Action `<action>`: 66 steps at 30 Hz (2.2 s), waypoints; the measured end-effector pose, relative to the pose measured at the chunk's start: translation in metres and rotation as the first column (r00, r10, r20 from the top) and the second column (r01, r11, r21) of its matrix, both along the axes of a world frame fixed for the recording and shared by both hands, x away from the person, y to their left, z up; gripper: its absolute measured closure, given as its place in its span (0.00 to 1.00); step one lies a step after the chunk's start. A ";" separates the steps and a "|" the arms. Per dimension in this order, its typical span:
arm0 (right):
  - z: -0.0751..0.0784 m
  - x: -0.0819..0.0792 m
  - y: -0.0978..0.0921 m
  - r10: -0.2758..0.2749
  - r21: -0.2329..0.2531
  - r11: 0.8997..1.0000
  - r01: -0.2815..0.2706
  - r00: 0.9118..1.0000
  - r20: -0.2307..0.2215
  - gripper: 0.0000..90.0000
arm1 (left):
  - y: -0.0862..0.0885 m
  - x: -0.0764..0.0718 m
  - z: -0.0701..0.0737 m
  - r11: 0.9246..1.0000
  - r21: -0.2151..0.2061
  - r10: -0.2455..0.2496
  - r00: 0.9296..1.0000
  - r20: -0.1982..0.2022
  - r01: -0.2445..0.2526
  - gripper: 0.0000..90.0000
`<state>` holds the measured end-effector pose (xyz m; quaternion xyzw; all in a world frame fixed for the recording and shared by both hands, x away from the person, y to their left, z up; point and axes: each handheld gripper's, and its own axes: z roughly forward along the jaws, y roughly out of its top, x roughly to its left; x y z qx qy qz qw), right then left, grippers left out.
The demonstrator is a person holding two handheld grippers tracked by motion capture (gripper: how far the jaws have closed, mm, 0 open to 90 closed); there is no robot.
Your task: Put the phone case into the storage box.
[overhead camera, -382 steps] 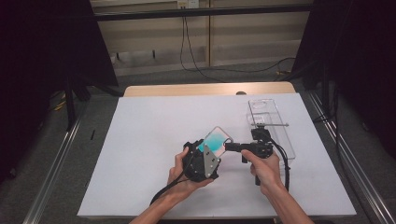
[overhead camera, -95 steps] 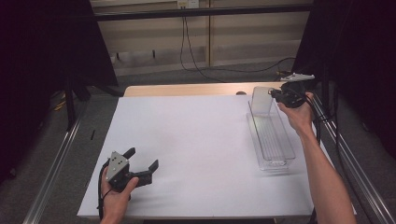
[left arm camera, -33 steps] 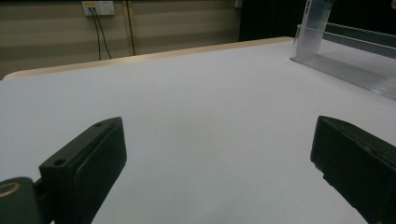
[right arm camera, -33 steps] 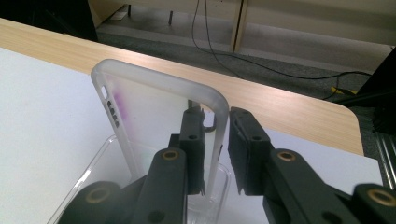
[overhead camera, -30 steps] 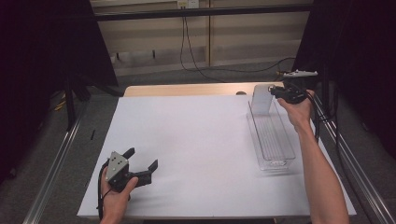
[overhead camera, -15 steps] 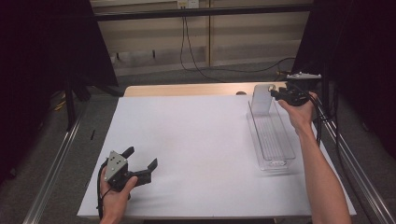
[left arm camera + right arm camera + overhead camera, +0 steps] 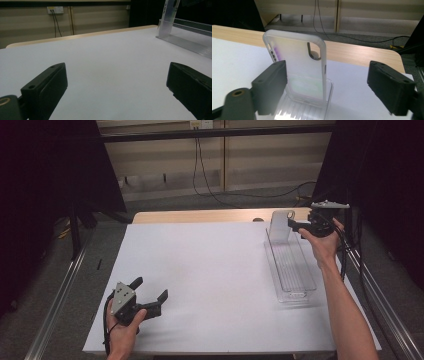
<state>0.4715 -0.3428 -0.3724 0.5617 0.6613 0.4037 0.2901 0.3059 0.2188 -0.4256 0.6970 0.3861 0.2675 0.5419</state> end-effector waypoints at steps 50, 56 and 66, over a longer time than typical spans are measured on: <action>-0.005 -0.077 0.012 -0.072 0.023 0.997 0.069 0.970 0.231 0.08 | 0.008 -0.014 0.007 1.000 -0.016 0.004 0.999 0.051 -0.003 0.03; -0.007 -0.090 0.011 -0.069 0.045 0.997 0.060 0.965 0.252 0.09 | 0.008 -0.014 0.007 1.000 -0.020 0.007 0.999 0.050 -0.006 0.03; -0.010 -0.108 0.016 -0.048 0.021 0.999 0.043 0.958 0.282 0.03 | 0.008 -0.015 0.007 1.000 -0.023 0.006 0.999 0.050 -0.004 0.03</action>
